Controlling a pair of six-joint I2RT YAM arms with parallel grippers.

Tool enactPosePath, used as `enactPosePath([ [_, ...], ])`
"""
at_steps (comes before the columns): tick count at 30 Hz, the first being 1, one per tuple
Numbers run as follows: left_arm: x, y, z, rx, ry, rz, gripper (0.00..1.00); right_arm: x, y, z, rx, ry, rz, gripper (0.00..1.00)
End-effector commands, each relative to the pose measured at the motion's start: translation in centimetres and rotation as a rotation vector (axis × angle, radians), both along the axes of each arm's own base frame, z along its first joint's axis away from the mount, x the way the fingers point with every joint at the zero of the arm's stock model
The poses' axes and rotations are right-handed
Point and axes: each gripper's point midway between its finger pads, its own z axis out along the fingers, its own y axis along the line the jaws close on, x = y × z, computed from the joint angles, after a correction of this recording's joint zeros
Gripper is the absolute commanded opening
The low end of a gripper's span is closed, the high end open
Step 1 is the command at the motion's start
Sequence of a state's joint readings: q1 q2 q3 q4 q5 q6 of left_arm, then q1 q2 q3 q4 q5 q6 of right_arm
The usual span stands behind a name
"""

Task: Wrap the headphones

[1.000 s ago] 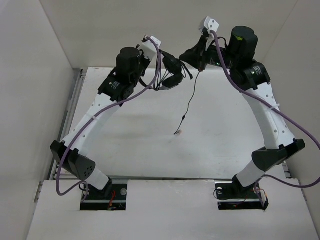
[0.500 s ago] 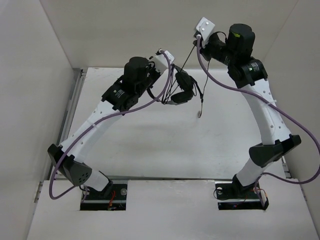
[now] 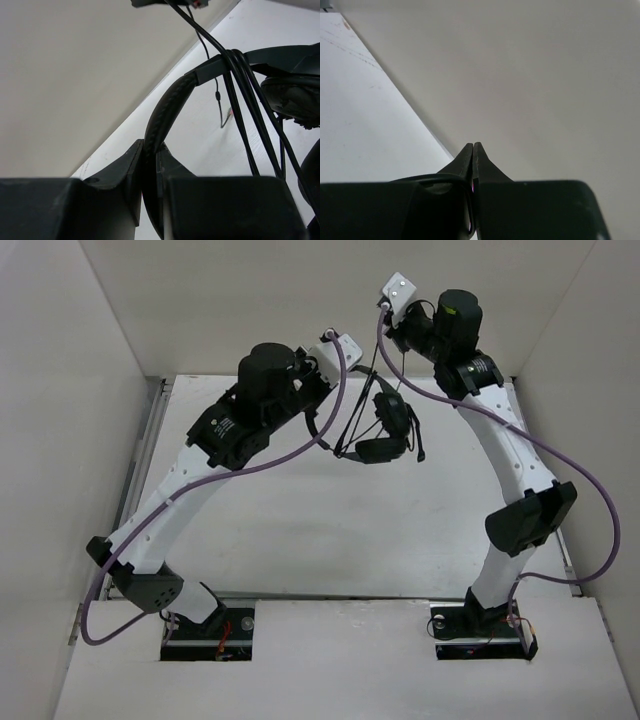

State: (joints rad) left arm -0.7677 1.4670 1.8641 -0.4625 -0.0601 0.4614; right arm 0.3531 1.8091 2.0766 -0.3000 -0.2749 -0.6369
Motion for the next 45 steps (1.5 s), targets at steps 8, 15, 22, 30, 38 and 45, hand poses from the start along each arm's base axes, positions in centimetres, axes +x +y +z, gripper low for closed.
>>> enactPosePath([
  [8, -2.7, 0.1, 9.2, -0.234, -0.072, -0.081, 0.00, -1.4, 0.8, -1.4, 0.347, 0.220, 0.193, 0.10],
  [15, -3.9, -0.3, 15.0, -0.364, -0.137, -0.119, 0.00, -6.6, 6.8, -4.1, 0.602, 0.554, 0.531, 0.16],
  [22, -4.4, 0.4, 19.1, -0.497, -0.181, -0.121, 0.00, -14.9, 13.1, -4.8, 0.845, 0.845, 0.910, 0.29],
  [30, -2.9, 3.4, 21.9, -0.550, -0.278, -0.023, 0.01, -22.7, 18.9, -7.3, 0.903, 1.091, 1.095, 0.45],
  [38, -0.6, 10.3, 24.5, -0.585, -0.404, 0.159, 0.01, -29.1, 20.4, -10.2, 0.819, 1.226, 1.175, 0.49],
  [45, 1.6, 15.3, 25.6, -0.610, -0.502, 0.349, 0.01, -34.1, 20.6, -11.2, 0.694, 1.210, 1.269, 0.27],
])
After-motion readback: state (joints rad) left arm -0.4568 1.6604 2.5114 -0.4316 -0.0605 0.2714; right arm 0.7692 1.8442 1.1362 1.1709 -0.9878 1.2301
